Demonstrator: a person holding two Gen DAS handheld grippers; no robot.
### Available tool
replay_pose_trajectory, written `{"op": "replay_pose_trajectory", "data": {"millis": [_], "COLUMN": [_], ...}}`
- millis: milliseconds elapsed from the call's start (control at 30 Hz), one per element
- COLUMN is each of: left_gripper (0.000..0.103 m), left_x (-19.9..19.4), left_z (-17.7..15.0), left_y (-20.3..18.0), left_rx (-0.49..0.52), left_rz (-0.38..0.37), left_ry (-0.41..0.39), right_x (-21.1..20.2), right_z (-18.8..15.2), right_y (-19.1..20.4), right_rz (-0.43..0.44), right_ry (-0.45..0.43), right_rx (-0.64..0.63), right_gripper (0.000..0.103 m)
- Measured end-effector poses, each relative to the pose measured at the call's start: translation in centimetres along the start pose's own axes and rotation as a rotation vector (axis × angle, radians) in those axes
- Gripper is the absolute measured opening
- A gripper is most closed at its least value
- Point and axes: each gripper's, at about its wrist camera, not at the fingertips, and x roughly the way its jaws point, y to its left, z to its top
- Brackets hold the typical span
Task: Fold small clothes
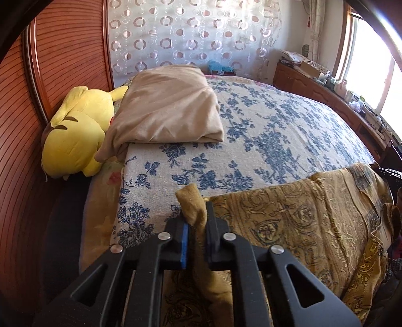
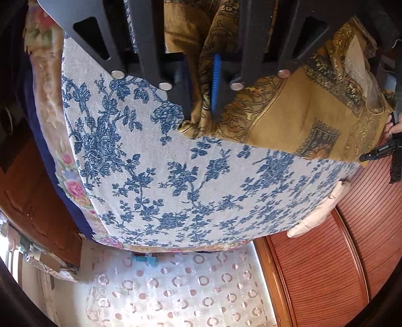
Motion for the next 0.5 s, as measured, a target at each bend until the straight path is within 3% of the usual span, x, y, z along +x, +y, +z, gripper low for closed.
{"op": "replay_pose_trajectory", "data": {"millis": [233,333,500], "left_gripper": [0.007,0.007,0.007], "left_x": [-7.3,-10.0,-11.0], "left_z": [-0.8,-0.9,-1.0], "left_y": [-1.1,-0.9,-0.3], "left_rx": [-0.038,-0.047,-0.063], "left_rz": [-0.068,-0.036,-0.048], "left_ry": [-0.182,-0.256,-0.271], "right_x": [-4.8,-8.2,-12.4], "right_z": [-0.7,-0.8,-1.7], "right_y": [-0.2,-0.2,-0.3], "right_rz": [0.104,0.104,0.117], "right_ry": [-0.096,-0.173,-0.250], "right_rx": [0.050,0.048,0.049], "right_gripper": [0.009,0.008,0.008]}}
